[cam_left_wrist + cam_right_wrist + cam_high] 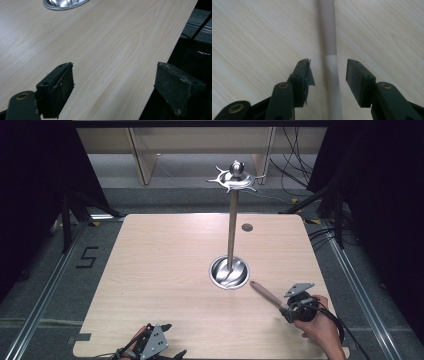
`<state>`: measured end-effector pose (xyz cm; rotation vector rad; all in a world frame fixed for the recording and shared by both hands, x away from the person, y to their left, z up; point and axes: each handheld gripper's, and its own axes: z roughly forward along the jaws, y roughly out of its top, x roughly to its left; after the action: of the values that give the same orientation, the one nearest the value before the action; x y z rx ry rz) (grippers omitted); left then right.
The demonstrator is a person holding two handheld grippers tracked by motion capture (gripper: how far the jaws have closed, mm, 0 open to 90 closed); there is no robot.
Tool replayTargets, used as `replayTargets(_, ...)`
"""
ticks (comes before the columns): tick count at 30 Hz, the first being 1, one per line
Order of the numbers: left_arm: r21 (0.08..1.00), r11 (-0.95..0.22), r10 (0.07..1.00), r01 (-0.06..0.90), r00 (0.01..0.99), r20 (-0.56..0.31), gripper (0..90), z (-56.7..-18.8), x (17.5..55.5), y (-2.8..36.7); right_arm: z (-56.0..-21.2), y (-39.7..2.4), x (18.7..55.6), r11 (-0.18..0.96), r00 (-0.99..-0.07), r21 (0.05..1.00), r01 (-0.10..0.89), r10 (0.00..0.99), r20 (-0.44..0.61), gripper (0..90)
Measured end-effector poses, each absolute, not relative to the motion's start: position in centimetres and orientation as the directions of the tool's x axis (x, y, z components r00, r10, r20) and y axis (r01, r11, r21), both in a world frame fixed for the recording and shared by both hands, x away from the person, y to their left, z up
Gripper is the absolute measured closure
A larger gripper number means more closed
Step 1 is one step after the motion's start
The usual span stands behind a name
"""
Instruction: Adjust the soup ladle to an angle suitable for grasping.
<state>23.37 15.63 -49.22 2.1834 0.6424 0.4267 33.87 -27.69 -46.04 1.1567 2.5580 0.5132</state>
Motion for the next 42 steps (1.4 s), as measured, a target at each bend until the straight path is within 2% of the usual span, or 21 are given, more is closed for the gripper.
replayTargets(7,0.787,-0.534,0.575,0.309,0.815,0.07,14.9,-49.3,23.2,15.5,-46.3,-27.2,35.0,0.61,-0.635,0.409,0.679,0.767,-0.09,57.9)
replayTargets(8,0.787,-0.533,0.576,0.309,0.814,0.071,14.9,-49.3,23.2,15.5,-46.3,-27.0,35.3,0.618,-0.637,0.387,0.684,0.765,-0.095,60.5)
replayTargets(19,0.786,-0.536,0.574,0.308,0.816,0.072,14.9,-49.3,23.2,15.5,-47.0,-26.6,36.5,0.636,-0.644,0.328,0.698,0.758,-0.099,62.2)
replayTargets(38,0.787,-0.533,0.577,0.311,0.814,0.069,14.9,-49.3,23.2,15.5,-47.6,-26.9,37.5,0.652,-0.669,0.3,0.697,0.741,-0.057,68.7)
replayTargets(39,0.782,-0.546,0.581,0.301,0.809,0.095,14.9,-49.3,23.3,15.6,-47.5,-26.7,37.5,0.652,-0.67,0.29,0.701,0.741,-0.045,70.8)
replayTargets(42,0.779,-0.548,0.573,0.305,0.815,0.084,14.9,-49.2,23.3,15.6,-47.6,-26.8,37.6,0.663,-0.68,0.299,0.686,0.731,-0.062,75.8)
